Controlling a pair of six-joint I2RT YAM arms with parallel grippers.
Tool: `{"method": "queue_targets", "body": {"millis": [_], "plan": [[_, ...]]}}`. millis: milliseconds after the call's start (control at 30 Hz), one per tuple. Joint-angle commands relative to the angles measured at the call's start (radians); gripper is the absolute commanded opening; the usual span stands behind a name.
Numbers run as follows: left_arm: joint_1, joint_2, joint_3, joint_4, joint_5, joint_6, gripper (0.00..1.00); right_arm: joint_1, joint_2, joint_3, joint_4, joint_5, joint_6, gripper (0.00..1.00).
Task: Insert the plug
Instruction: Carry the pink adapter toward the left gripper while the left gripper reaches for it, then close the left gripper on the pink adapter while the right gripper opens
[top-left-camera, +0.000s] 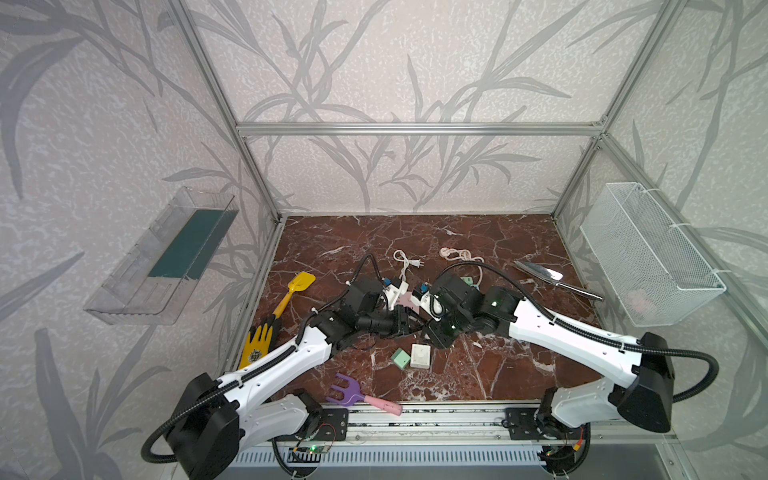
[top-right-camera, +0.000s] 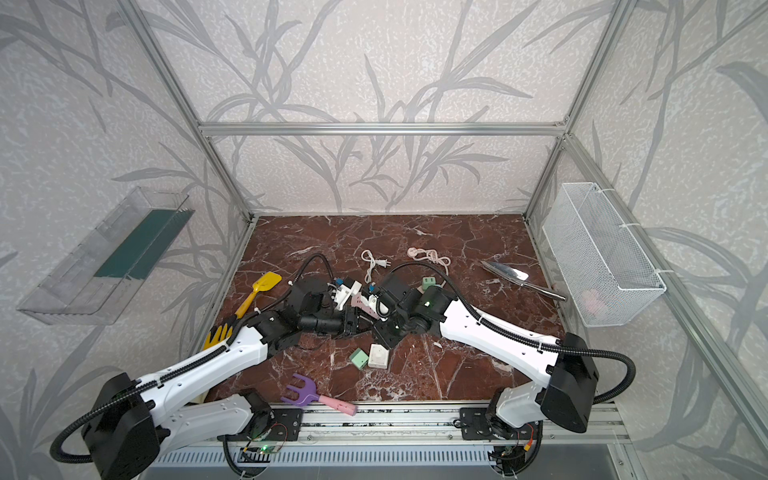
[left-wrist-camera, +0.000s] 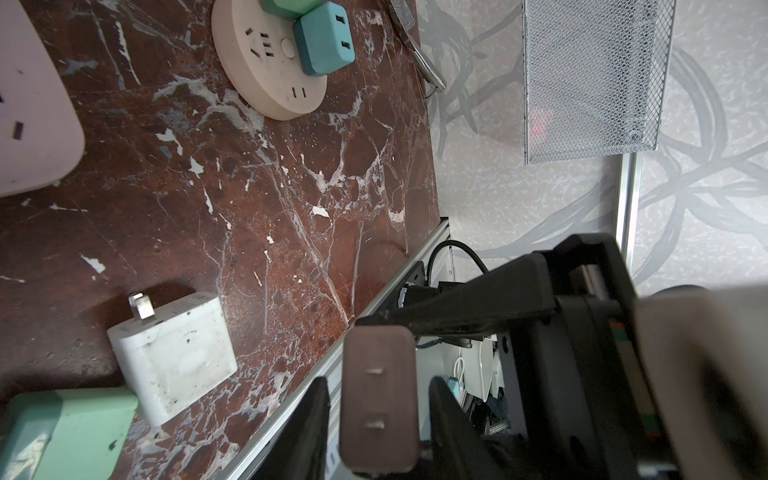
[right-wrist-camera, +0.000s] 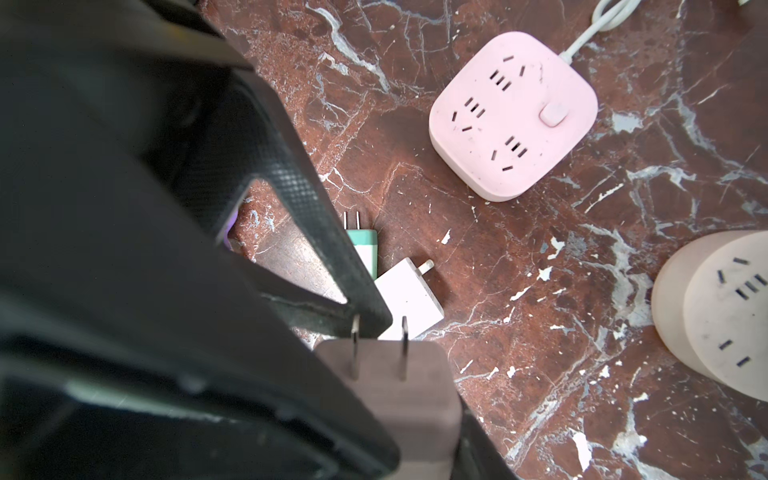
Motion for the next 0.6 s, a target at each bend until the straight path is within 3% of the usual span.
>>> {"method": "queue_targets", "body": {"millis": [0,567], "plan": [[-0.022,0.011,-0.015,-0.002,0.082,0.001,0.40,-0.015,0.007,0.061,0.113,0.015,0.005,0.00],[-0.026,0.026,-0.001,0.002,0.115,0.001,0.36,-0.026,0.044,0.103,0.127,0.072,-0.006,0.00]]}}
